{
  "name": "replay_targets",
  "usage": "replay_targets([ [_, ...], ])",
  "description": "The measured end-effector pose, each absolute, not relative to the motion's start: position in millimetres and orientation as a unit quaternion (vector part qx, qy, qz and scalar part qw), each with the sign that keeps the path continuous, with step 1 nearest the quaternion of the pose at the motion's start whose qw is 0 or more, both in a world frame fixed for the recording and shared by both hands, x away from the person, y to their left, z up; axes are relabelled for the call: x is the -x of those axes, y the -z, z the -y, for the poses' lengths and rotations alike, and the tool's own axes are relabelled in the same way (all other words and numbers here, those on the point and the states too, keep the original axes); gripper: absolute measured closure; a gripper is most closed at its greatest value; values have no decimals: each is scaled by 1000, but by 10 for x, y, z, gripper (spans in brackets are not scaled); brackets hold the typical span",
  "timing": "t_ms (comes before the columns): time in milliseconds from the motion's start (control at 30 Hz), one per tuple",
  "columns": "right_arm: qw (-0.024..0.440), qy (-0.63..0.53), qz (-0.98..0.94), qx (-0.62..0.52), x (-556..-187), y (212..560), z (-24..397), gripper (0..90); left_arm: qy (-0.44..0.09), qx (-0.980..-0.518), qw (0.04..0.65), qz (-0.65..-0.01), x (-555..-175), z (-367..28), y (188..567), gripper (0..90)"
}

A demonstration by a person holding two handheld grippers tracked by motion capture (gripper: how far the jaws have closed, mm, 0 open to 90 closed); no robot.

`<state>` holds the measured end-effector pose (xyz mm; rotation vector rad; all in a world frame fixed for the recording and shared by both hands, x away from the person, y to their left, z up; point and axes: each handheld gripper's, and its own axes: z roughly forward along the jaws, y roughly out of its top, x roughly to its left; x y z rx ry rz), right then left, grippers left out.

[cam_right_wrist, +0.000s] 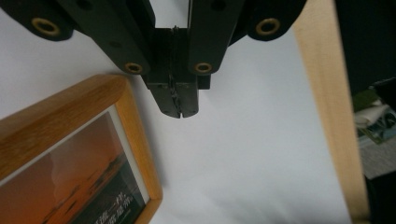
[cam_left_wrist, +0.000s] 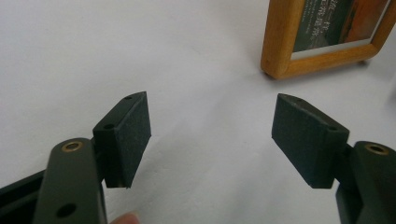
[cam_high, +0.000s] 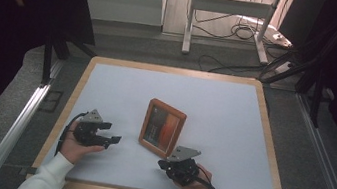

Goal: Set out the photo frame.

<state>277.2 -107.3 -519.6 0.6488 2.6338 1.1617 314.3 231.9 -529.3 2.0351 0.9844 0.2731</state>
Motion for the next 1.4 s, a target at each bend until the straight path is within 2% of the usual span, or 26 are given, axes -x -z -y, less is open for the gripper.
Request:
replay_targets([
  [267,121,-387,-882,-239,-2921,5248,1077,899,-108,-812,418,-392,-3145,-2313,5298,278],
  [1400,128,-377,-880,-260,-3064,5269,1266,900,-108,-813,418,-389,-3144,-2320,5298,276],
])
